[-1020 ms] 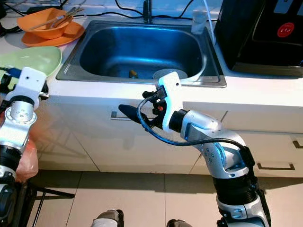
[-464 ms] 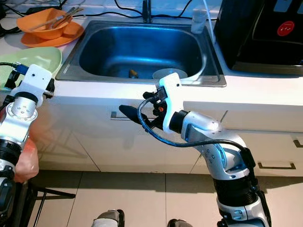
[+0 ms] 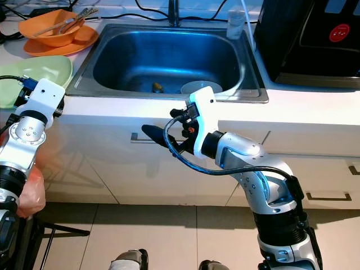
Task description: Kitchen organization
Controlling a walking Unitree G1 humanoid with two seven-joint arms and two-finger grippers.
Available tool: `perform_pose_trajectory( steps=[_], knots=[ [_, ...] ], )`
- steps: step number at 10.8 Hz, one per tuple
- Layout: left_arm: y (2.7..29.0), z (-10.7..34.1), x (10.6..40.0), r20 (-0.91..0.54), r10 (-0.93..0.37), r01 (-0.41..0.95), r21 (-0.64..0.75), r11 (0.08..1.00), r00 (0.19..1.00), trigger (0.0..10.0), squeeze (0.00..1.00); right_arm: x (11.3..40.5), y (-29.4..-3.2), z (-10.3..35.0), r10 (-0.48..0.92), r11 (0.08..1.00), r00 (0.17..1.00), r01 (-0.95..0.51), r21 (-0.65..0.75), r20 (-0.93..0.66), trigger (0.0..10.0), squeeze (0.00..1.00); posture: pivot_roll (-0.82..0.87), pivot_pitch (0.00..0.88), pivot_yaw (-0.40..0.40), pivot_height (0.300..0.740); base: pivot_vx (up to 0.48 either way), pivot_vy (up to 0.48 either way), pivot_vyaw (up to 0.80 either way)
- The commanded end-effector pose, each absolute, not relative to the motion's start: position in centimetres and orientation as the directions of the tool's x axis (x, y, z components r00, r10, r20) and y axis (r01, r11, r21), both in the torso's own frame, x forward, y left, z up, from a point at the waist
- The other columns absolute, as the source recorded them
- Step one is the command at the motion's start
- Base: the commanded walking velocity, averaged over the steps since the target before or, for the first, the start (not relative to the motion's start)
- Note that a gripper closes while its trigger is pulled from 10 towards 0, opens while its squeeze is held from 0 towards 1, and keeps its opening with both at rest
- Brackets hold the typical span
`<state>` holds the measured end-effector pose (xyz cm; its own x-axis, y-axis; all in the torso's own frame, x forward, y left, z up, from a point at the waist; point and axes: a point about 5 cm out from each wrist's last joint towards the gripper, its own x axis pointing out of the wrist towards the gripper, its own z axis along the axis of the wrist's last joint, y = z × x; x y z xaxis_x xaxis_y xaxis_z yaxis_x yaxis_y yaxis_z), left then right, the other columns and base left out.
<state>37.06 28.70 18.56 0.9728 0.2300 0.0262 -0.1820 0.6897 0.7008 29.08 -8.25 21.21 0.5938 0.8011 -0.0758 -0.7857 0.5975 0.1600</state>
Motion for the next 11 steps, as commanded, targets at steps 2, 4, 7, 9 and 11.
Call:
perform_pose_trajectory(
  steps=[2,4,7,9,11],
  knots=[
    [28.88,18.16,37.08,-0.008,0.225,-0.151,0.719,0.679,0.974,0.0,0.00,28.92,-8.49,21.42,0.796,0.603,0.601,-0.781,0.162,-0.069,10.0,0.09,0.09,0.127,0.038,0.740,0.000,0.000,0.00],
    [28.83,18.15,37.17,-0.008,0.221,-0.146,0.726,0.672,0.975,0.0,0.00,28.93,-8.60,21.39,0.793,0.607,0.605,-0.778,0.162,-0.070,10.0,0.09,0.08,0.128,0.039,0.740,0.000,0.000,0.00],
    [28.88,18.04,37.28,-0.014,0.225,-0.144,0.731,0.667,0.974,0.0,0.00,28.90,-8.71,21.40,0.791,0.610,0.608,-0.776,0.163,-0.070,10.0,0.09,0.08,0.128,0.039,0.740,0.000,0.000,0.00],
    [28.98,18.06,37.32,-0.009,0.232,-0.151,0.733,0.663,0.973,0.0,0.00,28.88,-8.74,21.42,0.791,0.611,0.608,-0.775,0.163,-0.070,10.0,0.09,0.08,0.129,0.040,0.740,0.000,0.000,0.00],
    [28.92,18.08,37.38,-0.005,0.231,-0.153,0.735,0.660,0.973,0.0,0.00,28.91,-8.81,21.43,0.790,0.612,0.609,-0.774,0.161,-0.070,10.0,0.09,0.08,0.128,0.038,0.740,0.000,0.000,0.00]
  ],
)
